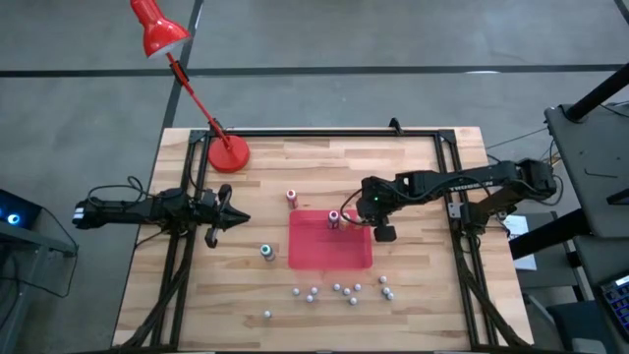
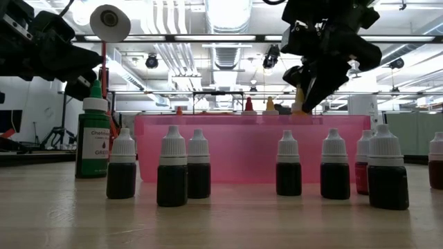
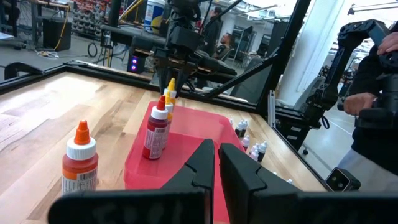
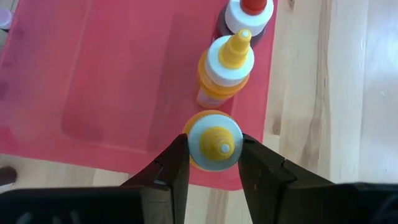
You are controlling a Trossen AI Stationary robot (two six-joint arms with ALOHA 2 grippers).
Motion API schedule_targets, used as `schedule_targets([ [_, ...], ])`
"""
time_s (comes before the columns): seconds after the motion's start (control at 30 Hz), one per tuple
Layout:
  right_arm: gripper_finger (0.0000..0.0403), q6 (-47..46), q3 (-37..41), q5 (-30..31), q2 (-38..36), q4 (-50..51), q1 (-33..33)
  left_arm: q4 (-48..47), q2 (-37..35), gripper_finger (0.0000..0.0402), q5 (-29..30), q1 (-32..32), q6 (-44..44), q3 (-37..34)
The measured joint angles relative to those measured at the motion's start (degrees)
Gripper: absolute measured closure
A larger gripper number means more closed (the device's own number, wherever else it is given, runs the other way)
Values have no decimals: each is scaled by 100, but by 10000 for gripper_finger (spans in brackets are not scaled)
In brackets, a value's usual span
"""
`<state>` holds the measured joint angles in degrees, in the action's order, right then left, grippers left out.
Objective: Pick & Place food coloring
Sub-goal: Put the large yellow food coloring bottle into the container
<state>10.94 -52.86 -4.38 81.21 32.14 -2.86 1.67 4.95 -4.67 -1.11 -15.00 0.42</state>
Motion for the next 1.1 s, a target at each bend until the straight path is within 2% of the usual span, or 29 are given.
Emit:
schedule_targets([
  [0.67, 291, 4, 2, -9, 289, -114, -4, 0, 2, 402, 2, 1, 2, 1],
  [1.1, 209, -45, 7, -3, 262, -100, -4, 0, 2, 402, 2, 0, 2, 1],
])
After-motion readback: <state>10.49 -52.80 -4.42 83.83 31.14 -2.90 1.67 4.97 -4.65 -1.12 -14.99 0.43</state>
